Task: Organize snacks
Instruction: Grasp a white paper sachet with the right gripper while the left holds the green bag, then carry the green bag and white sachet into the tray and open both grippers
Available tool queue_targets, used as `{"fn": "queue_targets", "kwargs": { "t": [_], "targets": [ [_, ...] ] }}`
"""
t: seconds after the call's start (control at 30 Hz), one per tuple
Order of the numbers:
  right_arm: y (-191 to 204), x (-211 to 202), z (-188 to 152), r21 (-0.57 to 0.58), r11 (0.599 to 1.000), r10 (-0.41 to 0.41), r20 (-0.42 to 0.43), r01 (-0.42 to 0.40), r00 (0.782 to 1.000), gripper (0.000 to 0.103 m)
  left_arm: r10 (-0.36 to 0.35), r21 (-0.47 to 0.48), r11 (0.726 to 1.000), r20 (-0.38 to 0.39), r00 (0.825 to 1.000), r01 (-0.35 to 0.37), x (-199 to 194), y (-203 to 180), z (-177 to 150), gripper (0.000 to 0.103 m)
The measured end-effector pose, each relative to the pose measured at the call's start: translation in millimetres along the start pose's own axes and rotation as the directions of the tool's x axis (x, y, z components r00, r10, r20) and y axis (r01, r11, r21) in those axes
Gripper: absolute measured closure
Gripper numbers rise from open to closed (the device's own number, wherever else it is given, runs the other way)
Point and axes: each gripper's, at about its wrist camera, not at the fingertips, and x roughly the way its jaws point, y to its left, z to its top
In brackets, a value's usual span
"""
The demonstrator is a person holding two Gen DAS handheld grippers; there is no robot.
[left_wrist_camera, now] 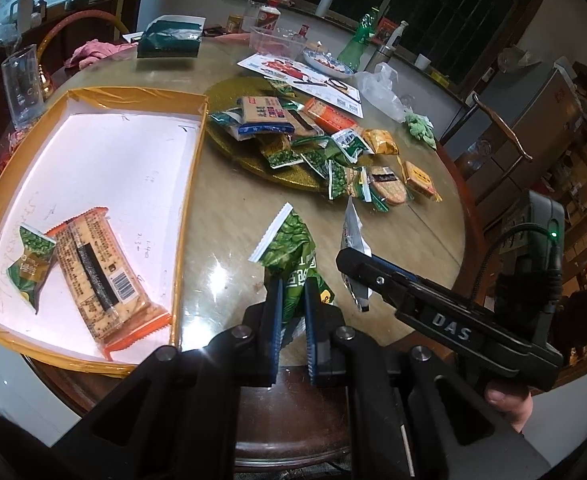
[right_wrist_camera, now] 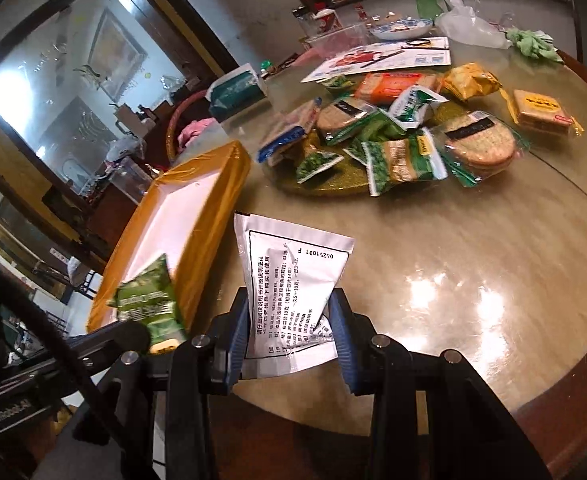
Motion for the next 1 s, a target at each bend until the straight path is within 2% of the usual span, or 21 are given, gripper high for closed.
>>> {"fn": "queue_targets", "kwargs": {
  "t": [0.63, 0.77, 1.0],
  "targets": [
    [26.6, 13.0, 13.9, -0.048, 0.996, 0.069, -0.016, -0.070, 0.997, 0.065, 0.006, -0.083, 0.997, 0.024, 1.000, -0.004, -2.0, 36.2, 14.4, 0.091],
    [32.7, 20.1, 18.0, -0.059, 0.994, 0.094, -0.029, -0.095, 0.995, 0.065, 0.041, -0.111, 0.993, 0.038, 0.998, -0.036, -4.2, 51.2, 21.0, 0.091],
    [54.0, 38.8, 25.3, -0.109, 0.985, 0.127, -0.055, -0.133, 0.990, 0.065, 0.108, -0.192, 0.977, 0.080, 0.991, -0.091, -15.7, 101.2, 35.4, 0.091]
  ]
}}
